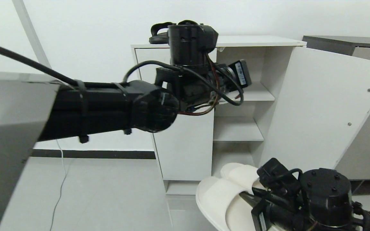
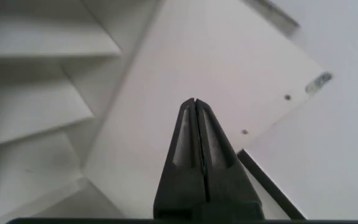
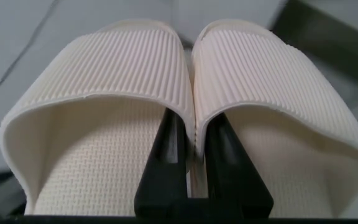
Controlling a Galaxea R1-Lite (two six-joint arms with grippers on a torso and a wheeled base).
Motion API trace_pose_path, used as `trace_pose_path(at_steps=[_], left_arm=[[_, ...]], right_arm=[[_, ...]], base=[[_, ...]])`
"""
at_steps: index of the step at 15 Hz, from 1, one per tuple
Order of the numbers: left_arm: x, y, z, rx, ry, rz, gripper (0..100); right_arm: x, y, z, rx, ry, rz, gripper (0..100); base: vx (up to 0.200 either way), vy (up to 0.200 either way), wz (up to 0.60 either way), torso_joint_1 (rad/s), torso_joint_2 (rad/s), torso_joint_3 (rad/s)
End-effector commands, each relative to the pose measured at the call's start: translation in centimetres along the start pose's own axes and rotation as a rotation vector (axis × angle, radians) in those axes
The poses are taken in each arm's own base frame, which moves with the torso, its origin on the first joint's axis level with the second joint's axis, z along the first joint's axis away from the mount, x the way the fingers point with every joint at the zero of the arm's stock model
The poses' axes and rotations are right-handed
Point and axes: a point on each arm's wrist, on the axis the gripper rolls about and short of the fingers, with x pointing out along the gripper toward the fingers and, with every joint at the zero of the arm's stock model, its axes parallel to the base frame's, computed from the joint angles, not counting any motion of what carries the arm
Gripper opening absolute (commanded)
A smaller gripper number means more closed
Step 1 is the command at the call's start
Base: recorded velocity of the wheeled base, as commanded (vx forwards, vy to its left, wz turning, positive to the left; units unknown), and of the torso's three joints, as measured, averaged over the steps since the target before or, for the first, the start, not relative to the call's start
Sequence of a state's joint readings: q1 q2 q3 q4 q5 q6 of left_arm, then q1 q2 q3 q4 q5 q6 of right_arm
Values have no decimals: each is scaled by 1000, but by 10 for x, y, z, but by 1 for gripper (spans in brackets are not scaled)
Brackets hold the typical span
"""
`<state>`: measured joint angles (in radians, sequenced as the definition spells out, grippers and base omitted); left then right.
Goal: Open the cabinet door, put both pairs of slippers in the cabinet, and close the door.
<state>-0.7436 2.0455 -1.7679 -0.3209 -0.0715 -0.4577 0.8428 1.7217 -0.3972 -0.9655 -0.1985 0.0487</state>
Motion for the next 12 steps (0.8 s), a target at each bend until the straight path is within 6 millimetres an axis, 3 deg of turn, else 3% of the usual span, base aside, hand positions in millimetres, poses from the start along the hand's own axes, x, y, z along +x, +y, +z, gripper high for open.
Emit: trace_pose_path(at_steps=[1,6,7,9,12], left_arm=[[-56,4,32,69,-58,104,0],[-189,-2,38,211,-105,316,0],[-209,0,35,239,-114,350,0],[-275,11,30,327,-178,513,0],[-343,18,10,340,-280,690,0]], right_arm=[[29,-8,6,62,-11,-126,0],[81,-31,26,170,-106,-514,0],[85,-36,29,178,-120,-560,0],[90,-46,32,192,-135,-636,0],[90,-47,32,194,-137,-645,0]], base=[[0,0,0,0,0,0],[0,0,0,0,0,0],[0,0,0,0,0,0],[0,0,0,0,0,0],[0,0,0,0,0,0]])
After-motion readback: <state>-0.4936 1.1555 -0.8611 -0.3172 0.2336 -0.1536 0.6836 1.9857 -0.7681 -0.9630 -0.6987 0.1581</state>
